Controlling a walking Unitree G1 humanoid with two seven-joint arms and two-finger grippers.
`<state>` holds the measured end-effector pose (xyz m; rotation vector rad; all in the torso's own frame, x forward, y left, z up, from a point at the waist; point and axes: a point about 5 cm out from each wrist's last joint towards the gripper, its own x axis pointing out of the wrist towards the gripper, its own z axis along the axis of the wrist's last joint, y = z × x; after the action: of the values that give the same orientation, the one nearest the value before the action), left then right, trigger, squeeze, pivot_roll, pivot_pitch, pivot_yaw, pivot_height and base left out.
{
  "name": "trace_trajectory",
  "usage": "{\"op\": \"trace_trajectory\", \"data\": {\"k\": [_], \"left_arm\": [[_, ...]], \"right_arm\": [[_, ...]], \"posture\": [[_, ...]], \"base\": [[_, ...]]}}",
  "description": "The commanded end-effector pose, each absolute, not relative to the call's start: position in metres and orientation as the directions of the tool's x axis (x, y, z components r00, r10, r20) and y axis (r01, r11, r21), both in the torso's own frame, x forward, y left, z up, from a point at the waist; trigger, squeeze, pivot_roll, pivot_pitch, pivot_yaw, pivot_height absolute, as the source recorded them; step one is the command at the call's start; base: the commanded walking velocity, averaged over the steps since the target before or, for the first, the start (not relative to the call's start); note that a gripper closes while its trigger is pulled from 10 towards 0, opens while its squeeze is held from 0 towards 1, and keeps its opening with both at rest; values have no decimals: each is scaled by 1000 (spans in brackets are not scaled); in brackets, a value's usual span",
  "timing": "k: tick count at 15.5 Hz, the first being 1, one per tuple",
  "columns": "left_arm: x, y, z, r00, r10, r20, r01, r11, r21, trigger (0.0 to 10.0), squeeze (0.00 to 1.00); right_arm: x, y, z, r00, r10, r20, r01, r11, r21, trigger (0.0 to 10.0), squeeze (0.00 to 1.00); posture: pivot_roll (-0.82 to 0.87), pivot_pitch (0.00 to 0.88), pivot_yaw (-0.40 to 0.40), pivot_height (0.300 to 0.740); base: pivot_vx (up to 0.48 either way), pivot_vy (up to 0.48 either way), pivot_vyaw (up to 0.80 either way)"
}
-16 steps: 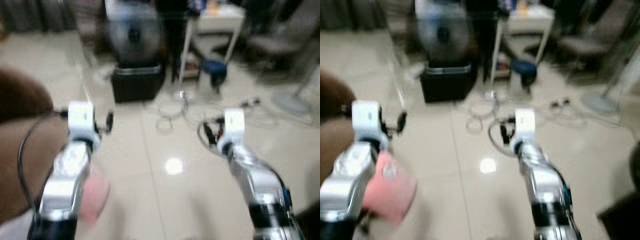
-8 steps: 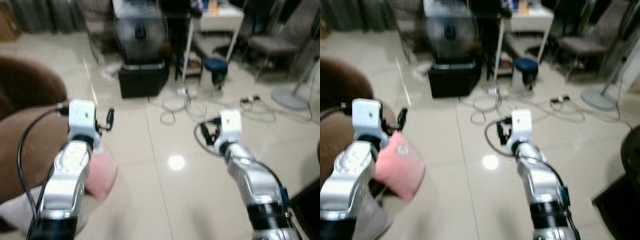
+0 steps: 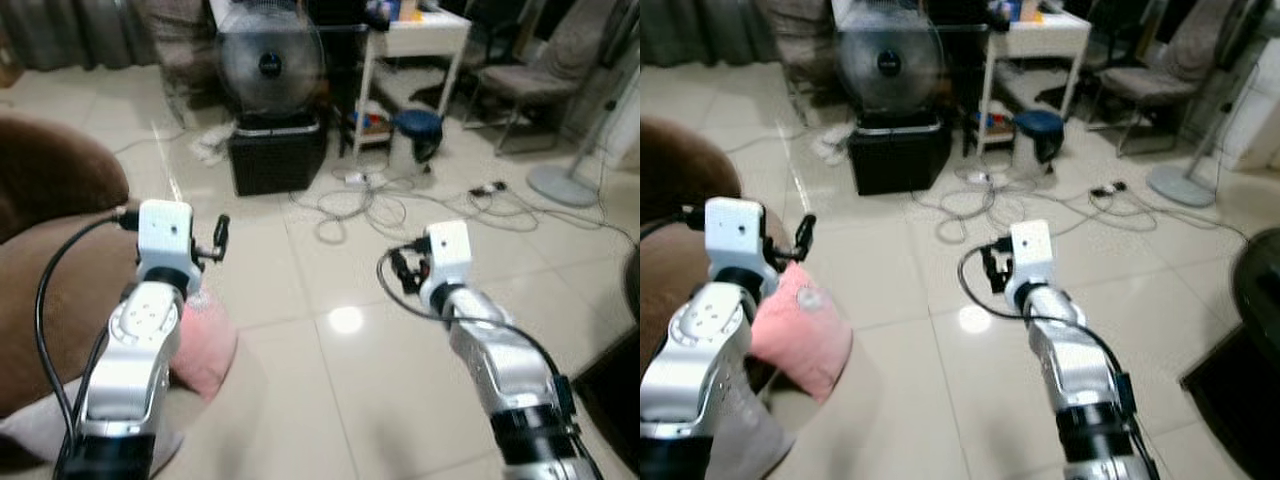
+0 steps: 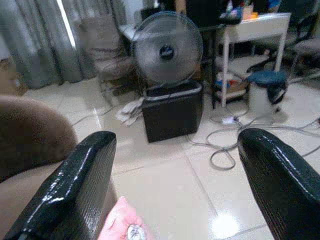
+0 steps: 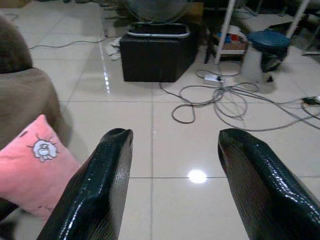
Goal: Move the pillow to the sofa from floor
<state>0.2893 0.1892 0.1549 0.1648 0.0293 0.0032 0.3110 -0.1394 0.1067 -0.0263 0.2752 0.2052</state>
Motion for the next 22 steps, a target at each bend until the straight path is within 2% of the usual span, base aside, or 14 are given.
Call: {"op": "trace_trajectory", "data": {"k": [1,22], "left_arm": [[289,190,156,1000,2,-27,3,984,176,10000,0],[284,193,145,998,10,-66,3,981,195,10000,0]], "right_arm": [[312,-143,109,947,178,-268,-180,983,18,10000,0],[312,-140,106,950,189,-250,-204,979,-33,10000,0]], "posture": [[41,0,-8,740],[43,0,-14,740]], "base": [[0,356,0],[0,359,0]]}}
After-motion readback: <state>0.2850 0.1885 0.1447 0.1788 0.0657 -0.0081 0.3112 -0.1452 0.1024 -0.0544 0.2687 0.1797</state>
